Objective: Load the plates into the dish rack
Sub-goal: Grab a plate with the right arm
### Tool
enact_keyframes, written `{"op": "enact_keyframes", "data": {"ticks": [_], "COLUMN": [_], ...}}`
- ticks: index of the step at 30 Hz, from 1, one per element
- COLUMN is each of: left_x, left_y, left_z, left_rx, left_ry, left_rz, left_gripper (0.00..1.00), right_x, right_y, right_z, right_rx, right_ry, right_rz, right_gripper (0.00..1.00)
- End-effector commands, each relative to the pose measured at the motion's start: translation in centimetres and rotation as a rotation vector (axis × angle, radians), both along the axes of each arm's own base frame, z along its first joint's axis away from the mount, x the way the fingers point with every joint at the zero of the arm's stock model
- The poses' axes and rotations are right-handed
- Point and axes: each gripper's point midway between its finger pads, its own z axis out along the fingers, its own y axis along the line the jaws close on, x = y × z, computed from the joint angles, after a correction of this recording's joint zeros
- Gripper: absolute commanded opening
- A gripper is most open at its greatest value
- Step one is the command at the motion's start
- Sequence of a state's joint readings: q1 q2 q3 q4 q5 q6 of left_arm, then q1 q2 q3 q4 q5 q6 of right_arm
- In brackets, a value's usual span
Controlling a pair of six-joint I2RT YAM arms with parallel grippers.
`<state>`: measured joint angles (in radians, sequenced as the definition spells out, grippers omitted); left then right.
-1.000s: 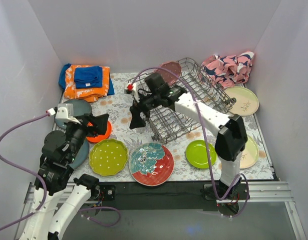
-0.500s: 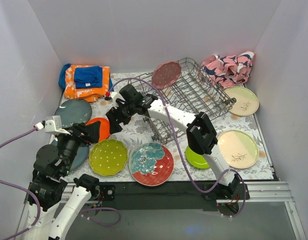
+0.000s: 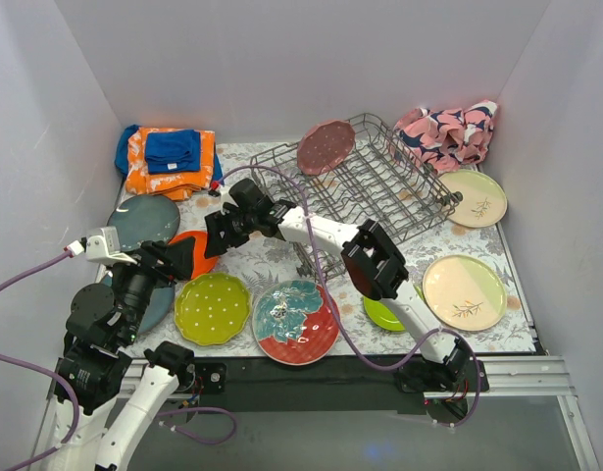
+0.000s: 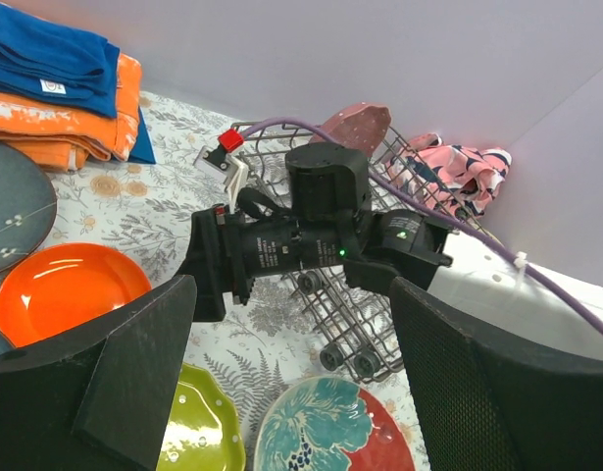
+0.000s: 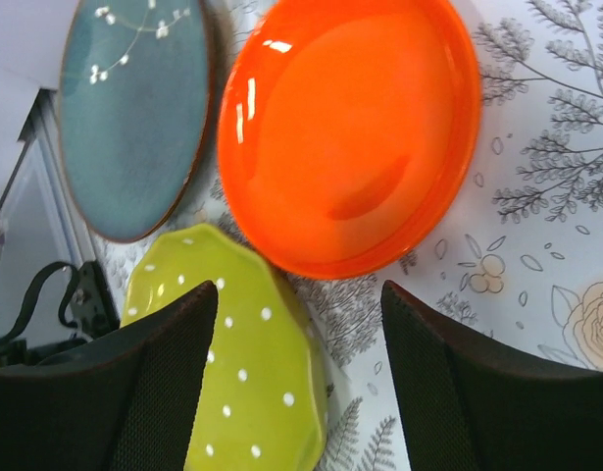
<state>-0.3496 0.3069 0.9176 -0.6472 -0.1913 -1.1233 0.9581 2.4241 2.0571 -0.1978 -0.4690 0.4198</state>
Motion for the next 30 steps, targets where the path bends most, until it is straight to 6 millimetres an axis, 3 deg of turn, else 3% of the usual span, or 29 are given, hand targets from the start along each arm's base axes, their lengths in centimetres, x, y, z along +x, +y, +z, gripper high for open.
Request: {"op": "enact_keyframes", "data": {"ticks": [1,7,19,30], "left_x": [0.1,0.2,0.5,0.7], "left_y": [0.0,-0.1,-1.0,-2.1], "left_z": [-0.3,-0.5,-0.5,-0.5], "left_rx": [-0.007,-0.018,-0.07,-0.141], "left_ry": [0.018,0.028,0.04,0.056], "left_rz": [0.006,0.002,-0.028,-0.069], "left_gripper": [0.79,0.79,0.79,0.79], "right_x": [1.6,2.7,2.8,4.4], "right_y": [1.5,1.4,1.8,1.1], "right_z": [-0.9,-2.7,-5.9,-7.6], "right_rx": [0.028,-0.009,-0.037,-0.054], "right_ry": [0.023,0.034,0.16,0.238], "right_rz": [-0.11,-0.187,-0.267,-0.346], "right_gripper": [0.72,0.64,0.48,0.2]}}
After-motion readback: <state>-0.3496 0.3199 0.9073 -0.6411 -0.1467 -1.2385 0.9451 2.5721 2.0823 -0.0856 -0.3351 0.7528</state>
